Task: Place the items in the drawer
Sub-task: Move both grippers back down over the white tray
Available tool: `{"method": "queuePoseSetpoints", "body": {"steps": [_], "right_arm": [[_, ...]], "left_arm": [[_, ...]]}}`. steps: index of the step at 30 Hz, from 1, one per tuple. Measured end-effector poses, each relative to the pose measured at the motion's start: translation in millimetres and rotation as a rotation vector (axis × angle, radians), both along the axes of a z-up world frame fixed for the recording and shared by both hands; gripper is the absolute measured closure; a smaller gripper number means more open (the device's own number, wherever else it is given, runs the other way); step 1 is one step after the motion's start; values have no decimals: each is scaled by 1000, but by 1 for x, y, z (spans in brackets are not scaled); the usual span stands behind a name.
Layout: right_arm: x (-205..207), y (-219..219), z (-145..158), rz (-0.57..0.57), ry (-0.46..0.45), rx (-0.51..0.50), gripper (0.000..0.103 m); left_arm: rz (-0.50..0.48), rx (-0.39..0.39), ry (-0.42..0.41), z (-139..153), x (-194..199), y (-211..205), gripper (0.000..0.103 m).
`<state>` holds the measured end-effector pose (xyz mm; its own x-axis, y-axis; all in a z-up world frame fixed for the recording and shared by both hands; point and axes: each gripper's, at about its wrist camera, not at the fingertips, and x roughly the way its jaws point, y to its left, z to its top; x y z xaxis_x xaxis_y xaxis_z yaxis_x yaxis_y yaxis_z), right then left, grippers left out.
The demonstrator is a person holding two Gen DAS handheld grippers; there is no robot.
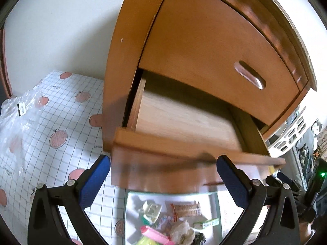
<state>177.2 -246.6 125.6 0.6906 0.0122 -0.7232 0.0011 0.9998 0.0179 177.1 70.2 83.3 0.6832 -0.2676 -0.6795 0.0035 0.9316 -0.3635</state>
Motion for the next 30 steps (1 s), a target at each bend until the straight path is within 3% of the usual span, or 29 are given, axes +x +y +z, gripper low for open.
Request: {"method": "queuePoseSetpoints", "body": {"steps": [12, 16, 21, 30], "right_arm": [[-15, 22, 5, -35, 32, -4, 0], [-26, 34, -7, -42, 69, -2, 0], [-36, 46, -50, -44, 176, -4, 0], [-57, 64, -123, -39, 369, -16, 0]], "left_arm": [[61, 52, 0, 23, -51, -9, 0], [69, 68, 89, -3, -59, -15, 0], [71, 114, 233, -48, -54, -25, 0], [51, 155, 396, -117, -61, -37, 1]]}}
